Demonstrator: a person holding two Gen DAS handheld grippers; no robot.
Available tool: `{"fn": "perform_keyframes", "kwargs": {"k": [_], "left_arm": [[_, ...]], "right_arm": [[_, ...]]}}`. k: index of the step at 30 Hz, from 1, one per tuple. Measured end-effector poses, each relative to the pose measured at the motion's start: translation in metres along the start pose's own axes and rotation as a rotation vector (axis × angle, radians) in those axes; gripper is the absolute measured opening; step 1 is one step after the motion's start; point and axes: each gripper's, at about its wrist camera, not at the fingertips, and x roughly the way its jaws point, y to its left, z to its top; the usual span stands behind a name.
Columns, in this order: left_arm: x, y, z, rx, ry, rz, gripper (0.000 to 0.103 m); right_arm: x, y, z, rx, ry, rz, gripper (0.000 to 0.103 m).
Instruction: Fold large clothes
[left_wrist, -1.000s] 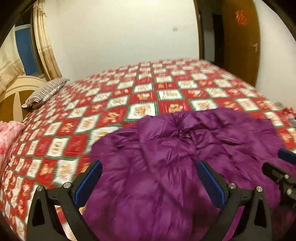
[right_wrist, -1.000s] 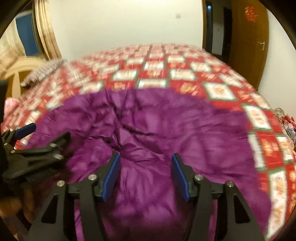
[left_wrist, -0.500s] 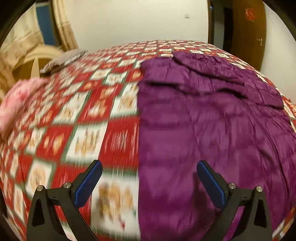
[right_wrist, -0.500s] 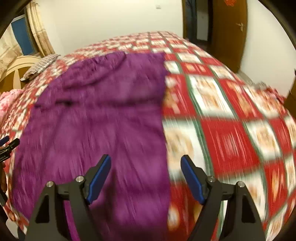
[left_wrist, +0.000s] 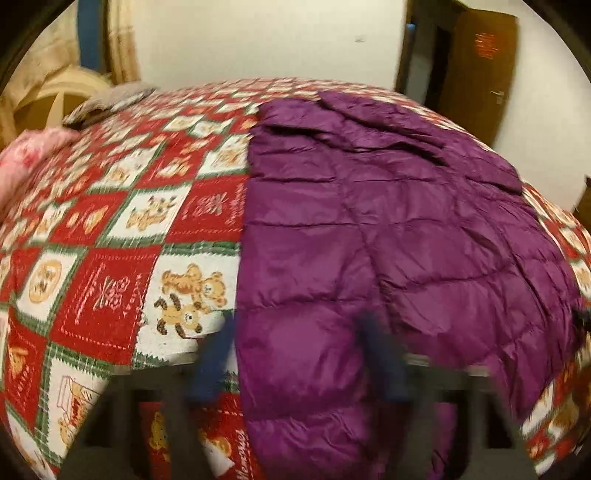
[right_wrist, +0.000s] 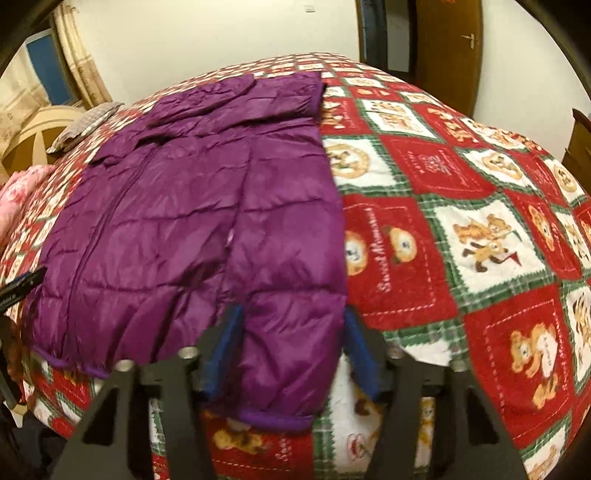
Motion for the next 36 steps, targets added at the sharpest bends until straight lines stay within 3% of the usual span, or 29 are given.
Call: {"fn": "perform_keyframes", "kwargs": {"k": [1, 2, 4, 8, 13, 17, 20, 24, 28, 33, 34, 35, 36], "left_arm": [[-0.003, -0.002, 0.000, 0.018, -0.001, -0.017, 0.021], [-0.006, -0.003, 0.001, 0.026, -0.003, -0.025, 0.011], [-0.019, -0.003, 0.003, 0.043, -0.033, -0.032, 0.006], [-0.061, 0.003, 0.015, 0.033, -0.120, -0.090, 0.004], [-0.136, 0.011, 0.044, 0.032, -0.249, -0.154, 0.003], [-0.187, 0.013, 0.064, 0.081, -0.351, -0.125, 0.003], [-0.172, 0.016, 0.085, 0.111, -0.366, -0.094, 0.004], [-0.093, 0.021, 0.112, 0.113, -0.315, -0.033, 0.005], [-0.046, 0.028, 0.136, 0.081, -0.300, 0.017, 0.011], [-0.028, 0.043, 0.165, -0.023, -0.316, 0.020, 0.023], [-0.026, 0.044, 0.169, -0.034, -0.330, 0.055, 0.045], [-0.025, 0.045, 0.173, -0.047, -0.351, 0.109, 0.076], [-0.027, 0.049, 0.177, -0.066, -0.402, 0.143, 0.086]], "right_arm": [[-0.001, 0.001, -0.001, 0.002, 0.000, 0.024, 0.026], [-0.004, -0.001, 0.000, 0.016, -0.004, 0.058, 0.011], [-0.011, -0.001, -0.002, 0.034, -0.016, 0.095, 0.009], [-0.039, -0.005, -0.002, 0.063, -0.075, 0.165, 0.007], [-0.105, -0.013, 0.012, 0.116, -0.182, 0.268, 0.006], [-0.181, -0.011, 0.036, 0.109, -0.326, 0.345, 0.006], [-0.196, -0.005, 0.059, 0.084, -0.390, 0.372, 0.006], [-0.144, 0.002, 0.109, 0.096, -0.411, 0.358, 0.006], [-0.074, 0.007, 0.155, 0.146, -0.395, 0.280, 0.006], [-0.032, -0.005, 0.187, 0.205, -0.367, 0.243, 0.006], [-0.029, -0.006, 0.192, 0.204, -0.364, 0.242, 0.006], [-0.024, -0.005, 0.197, 0.201, -0.362, 0.237, 0.006], [-0.019, -0.004, 0.203, 0.198, -0.360, 0.230, 0.006]]}}
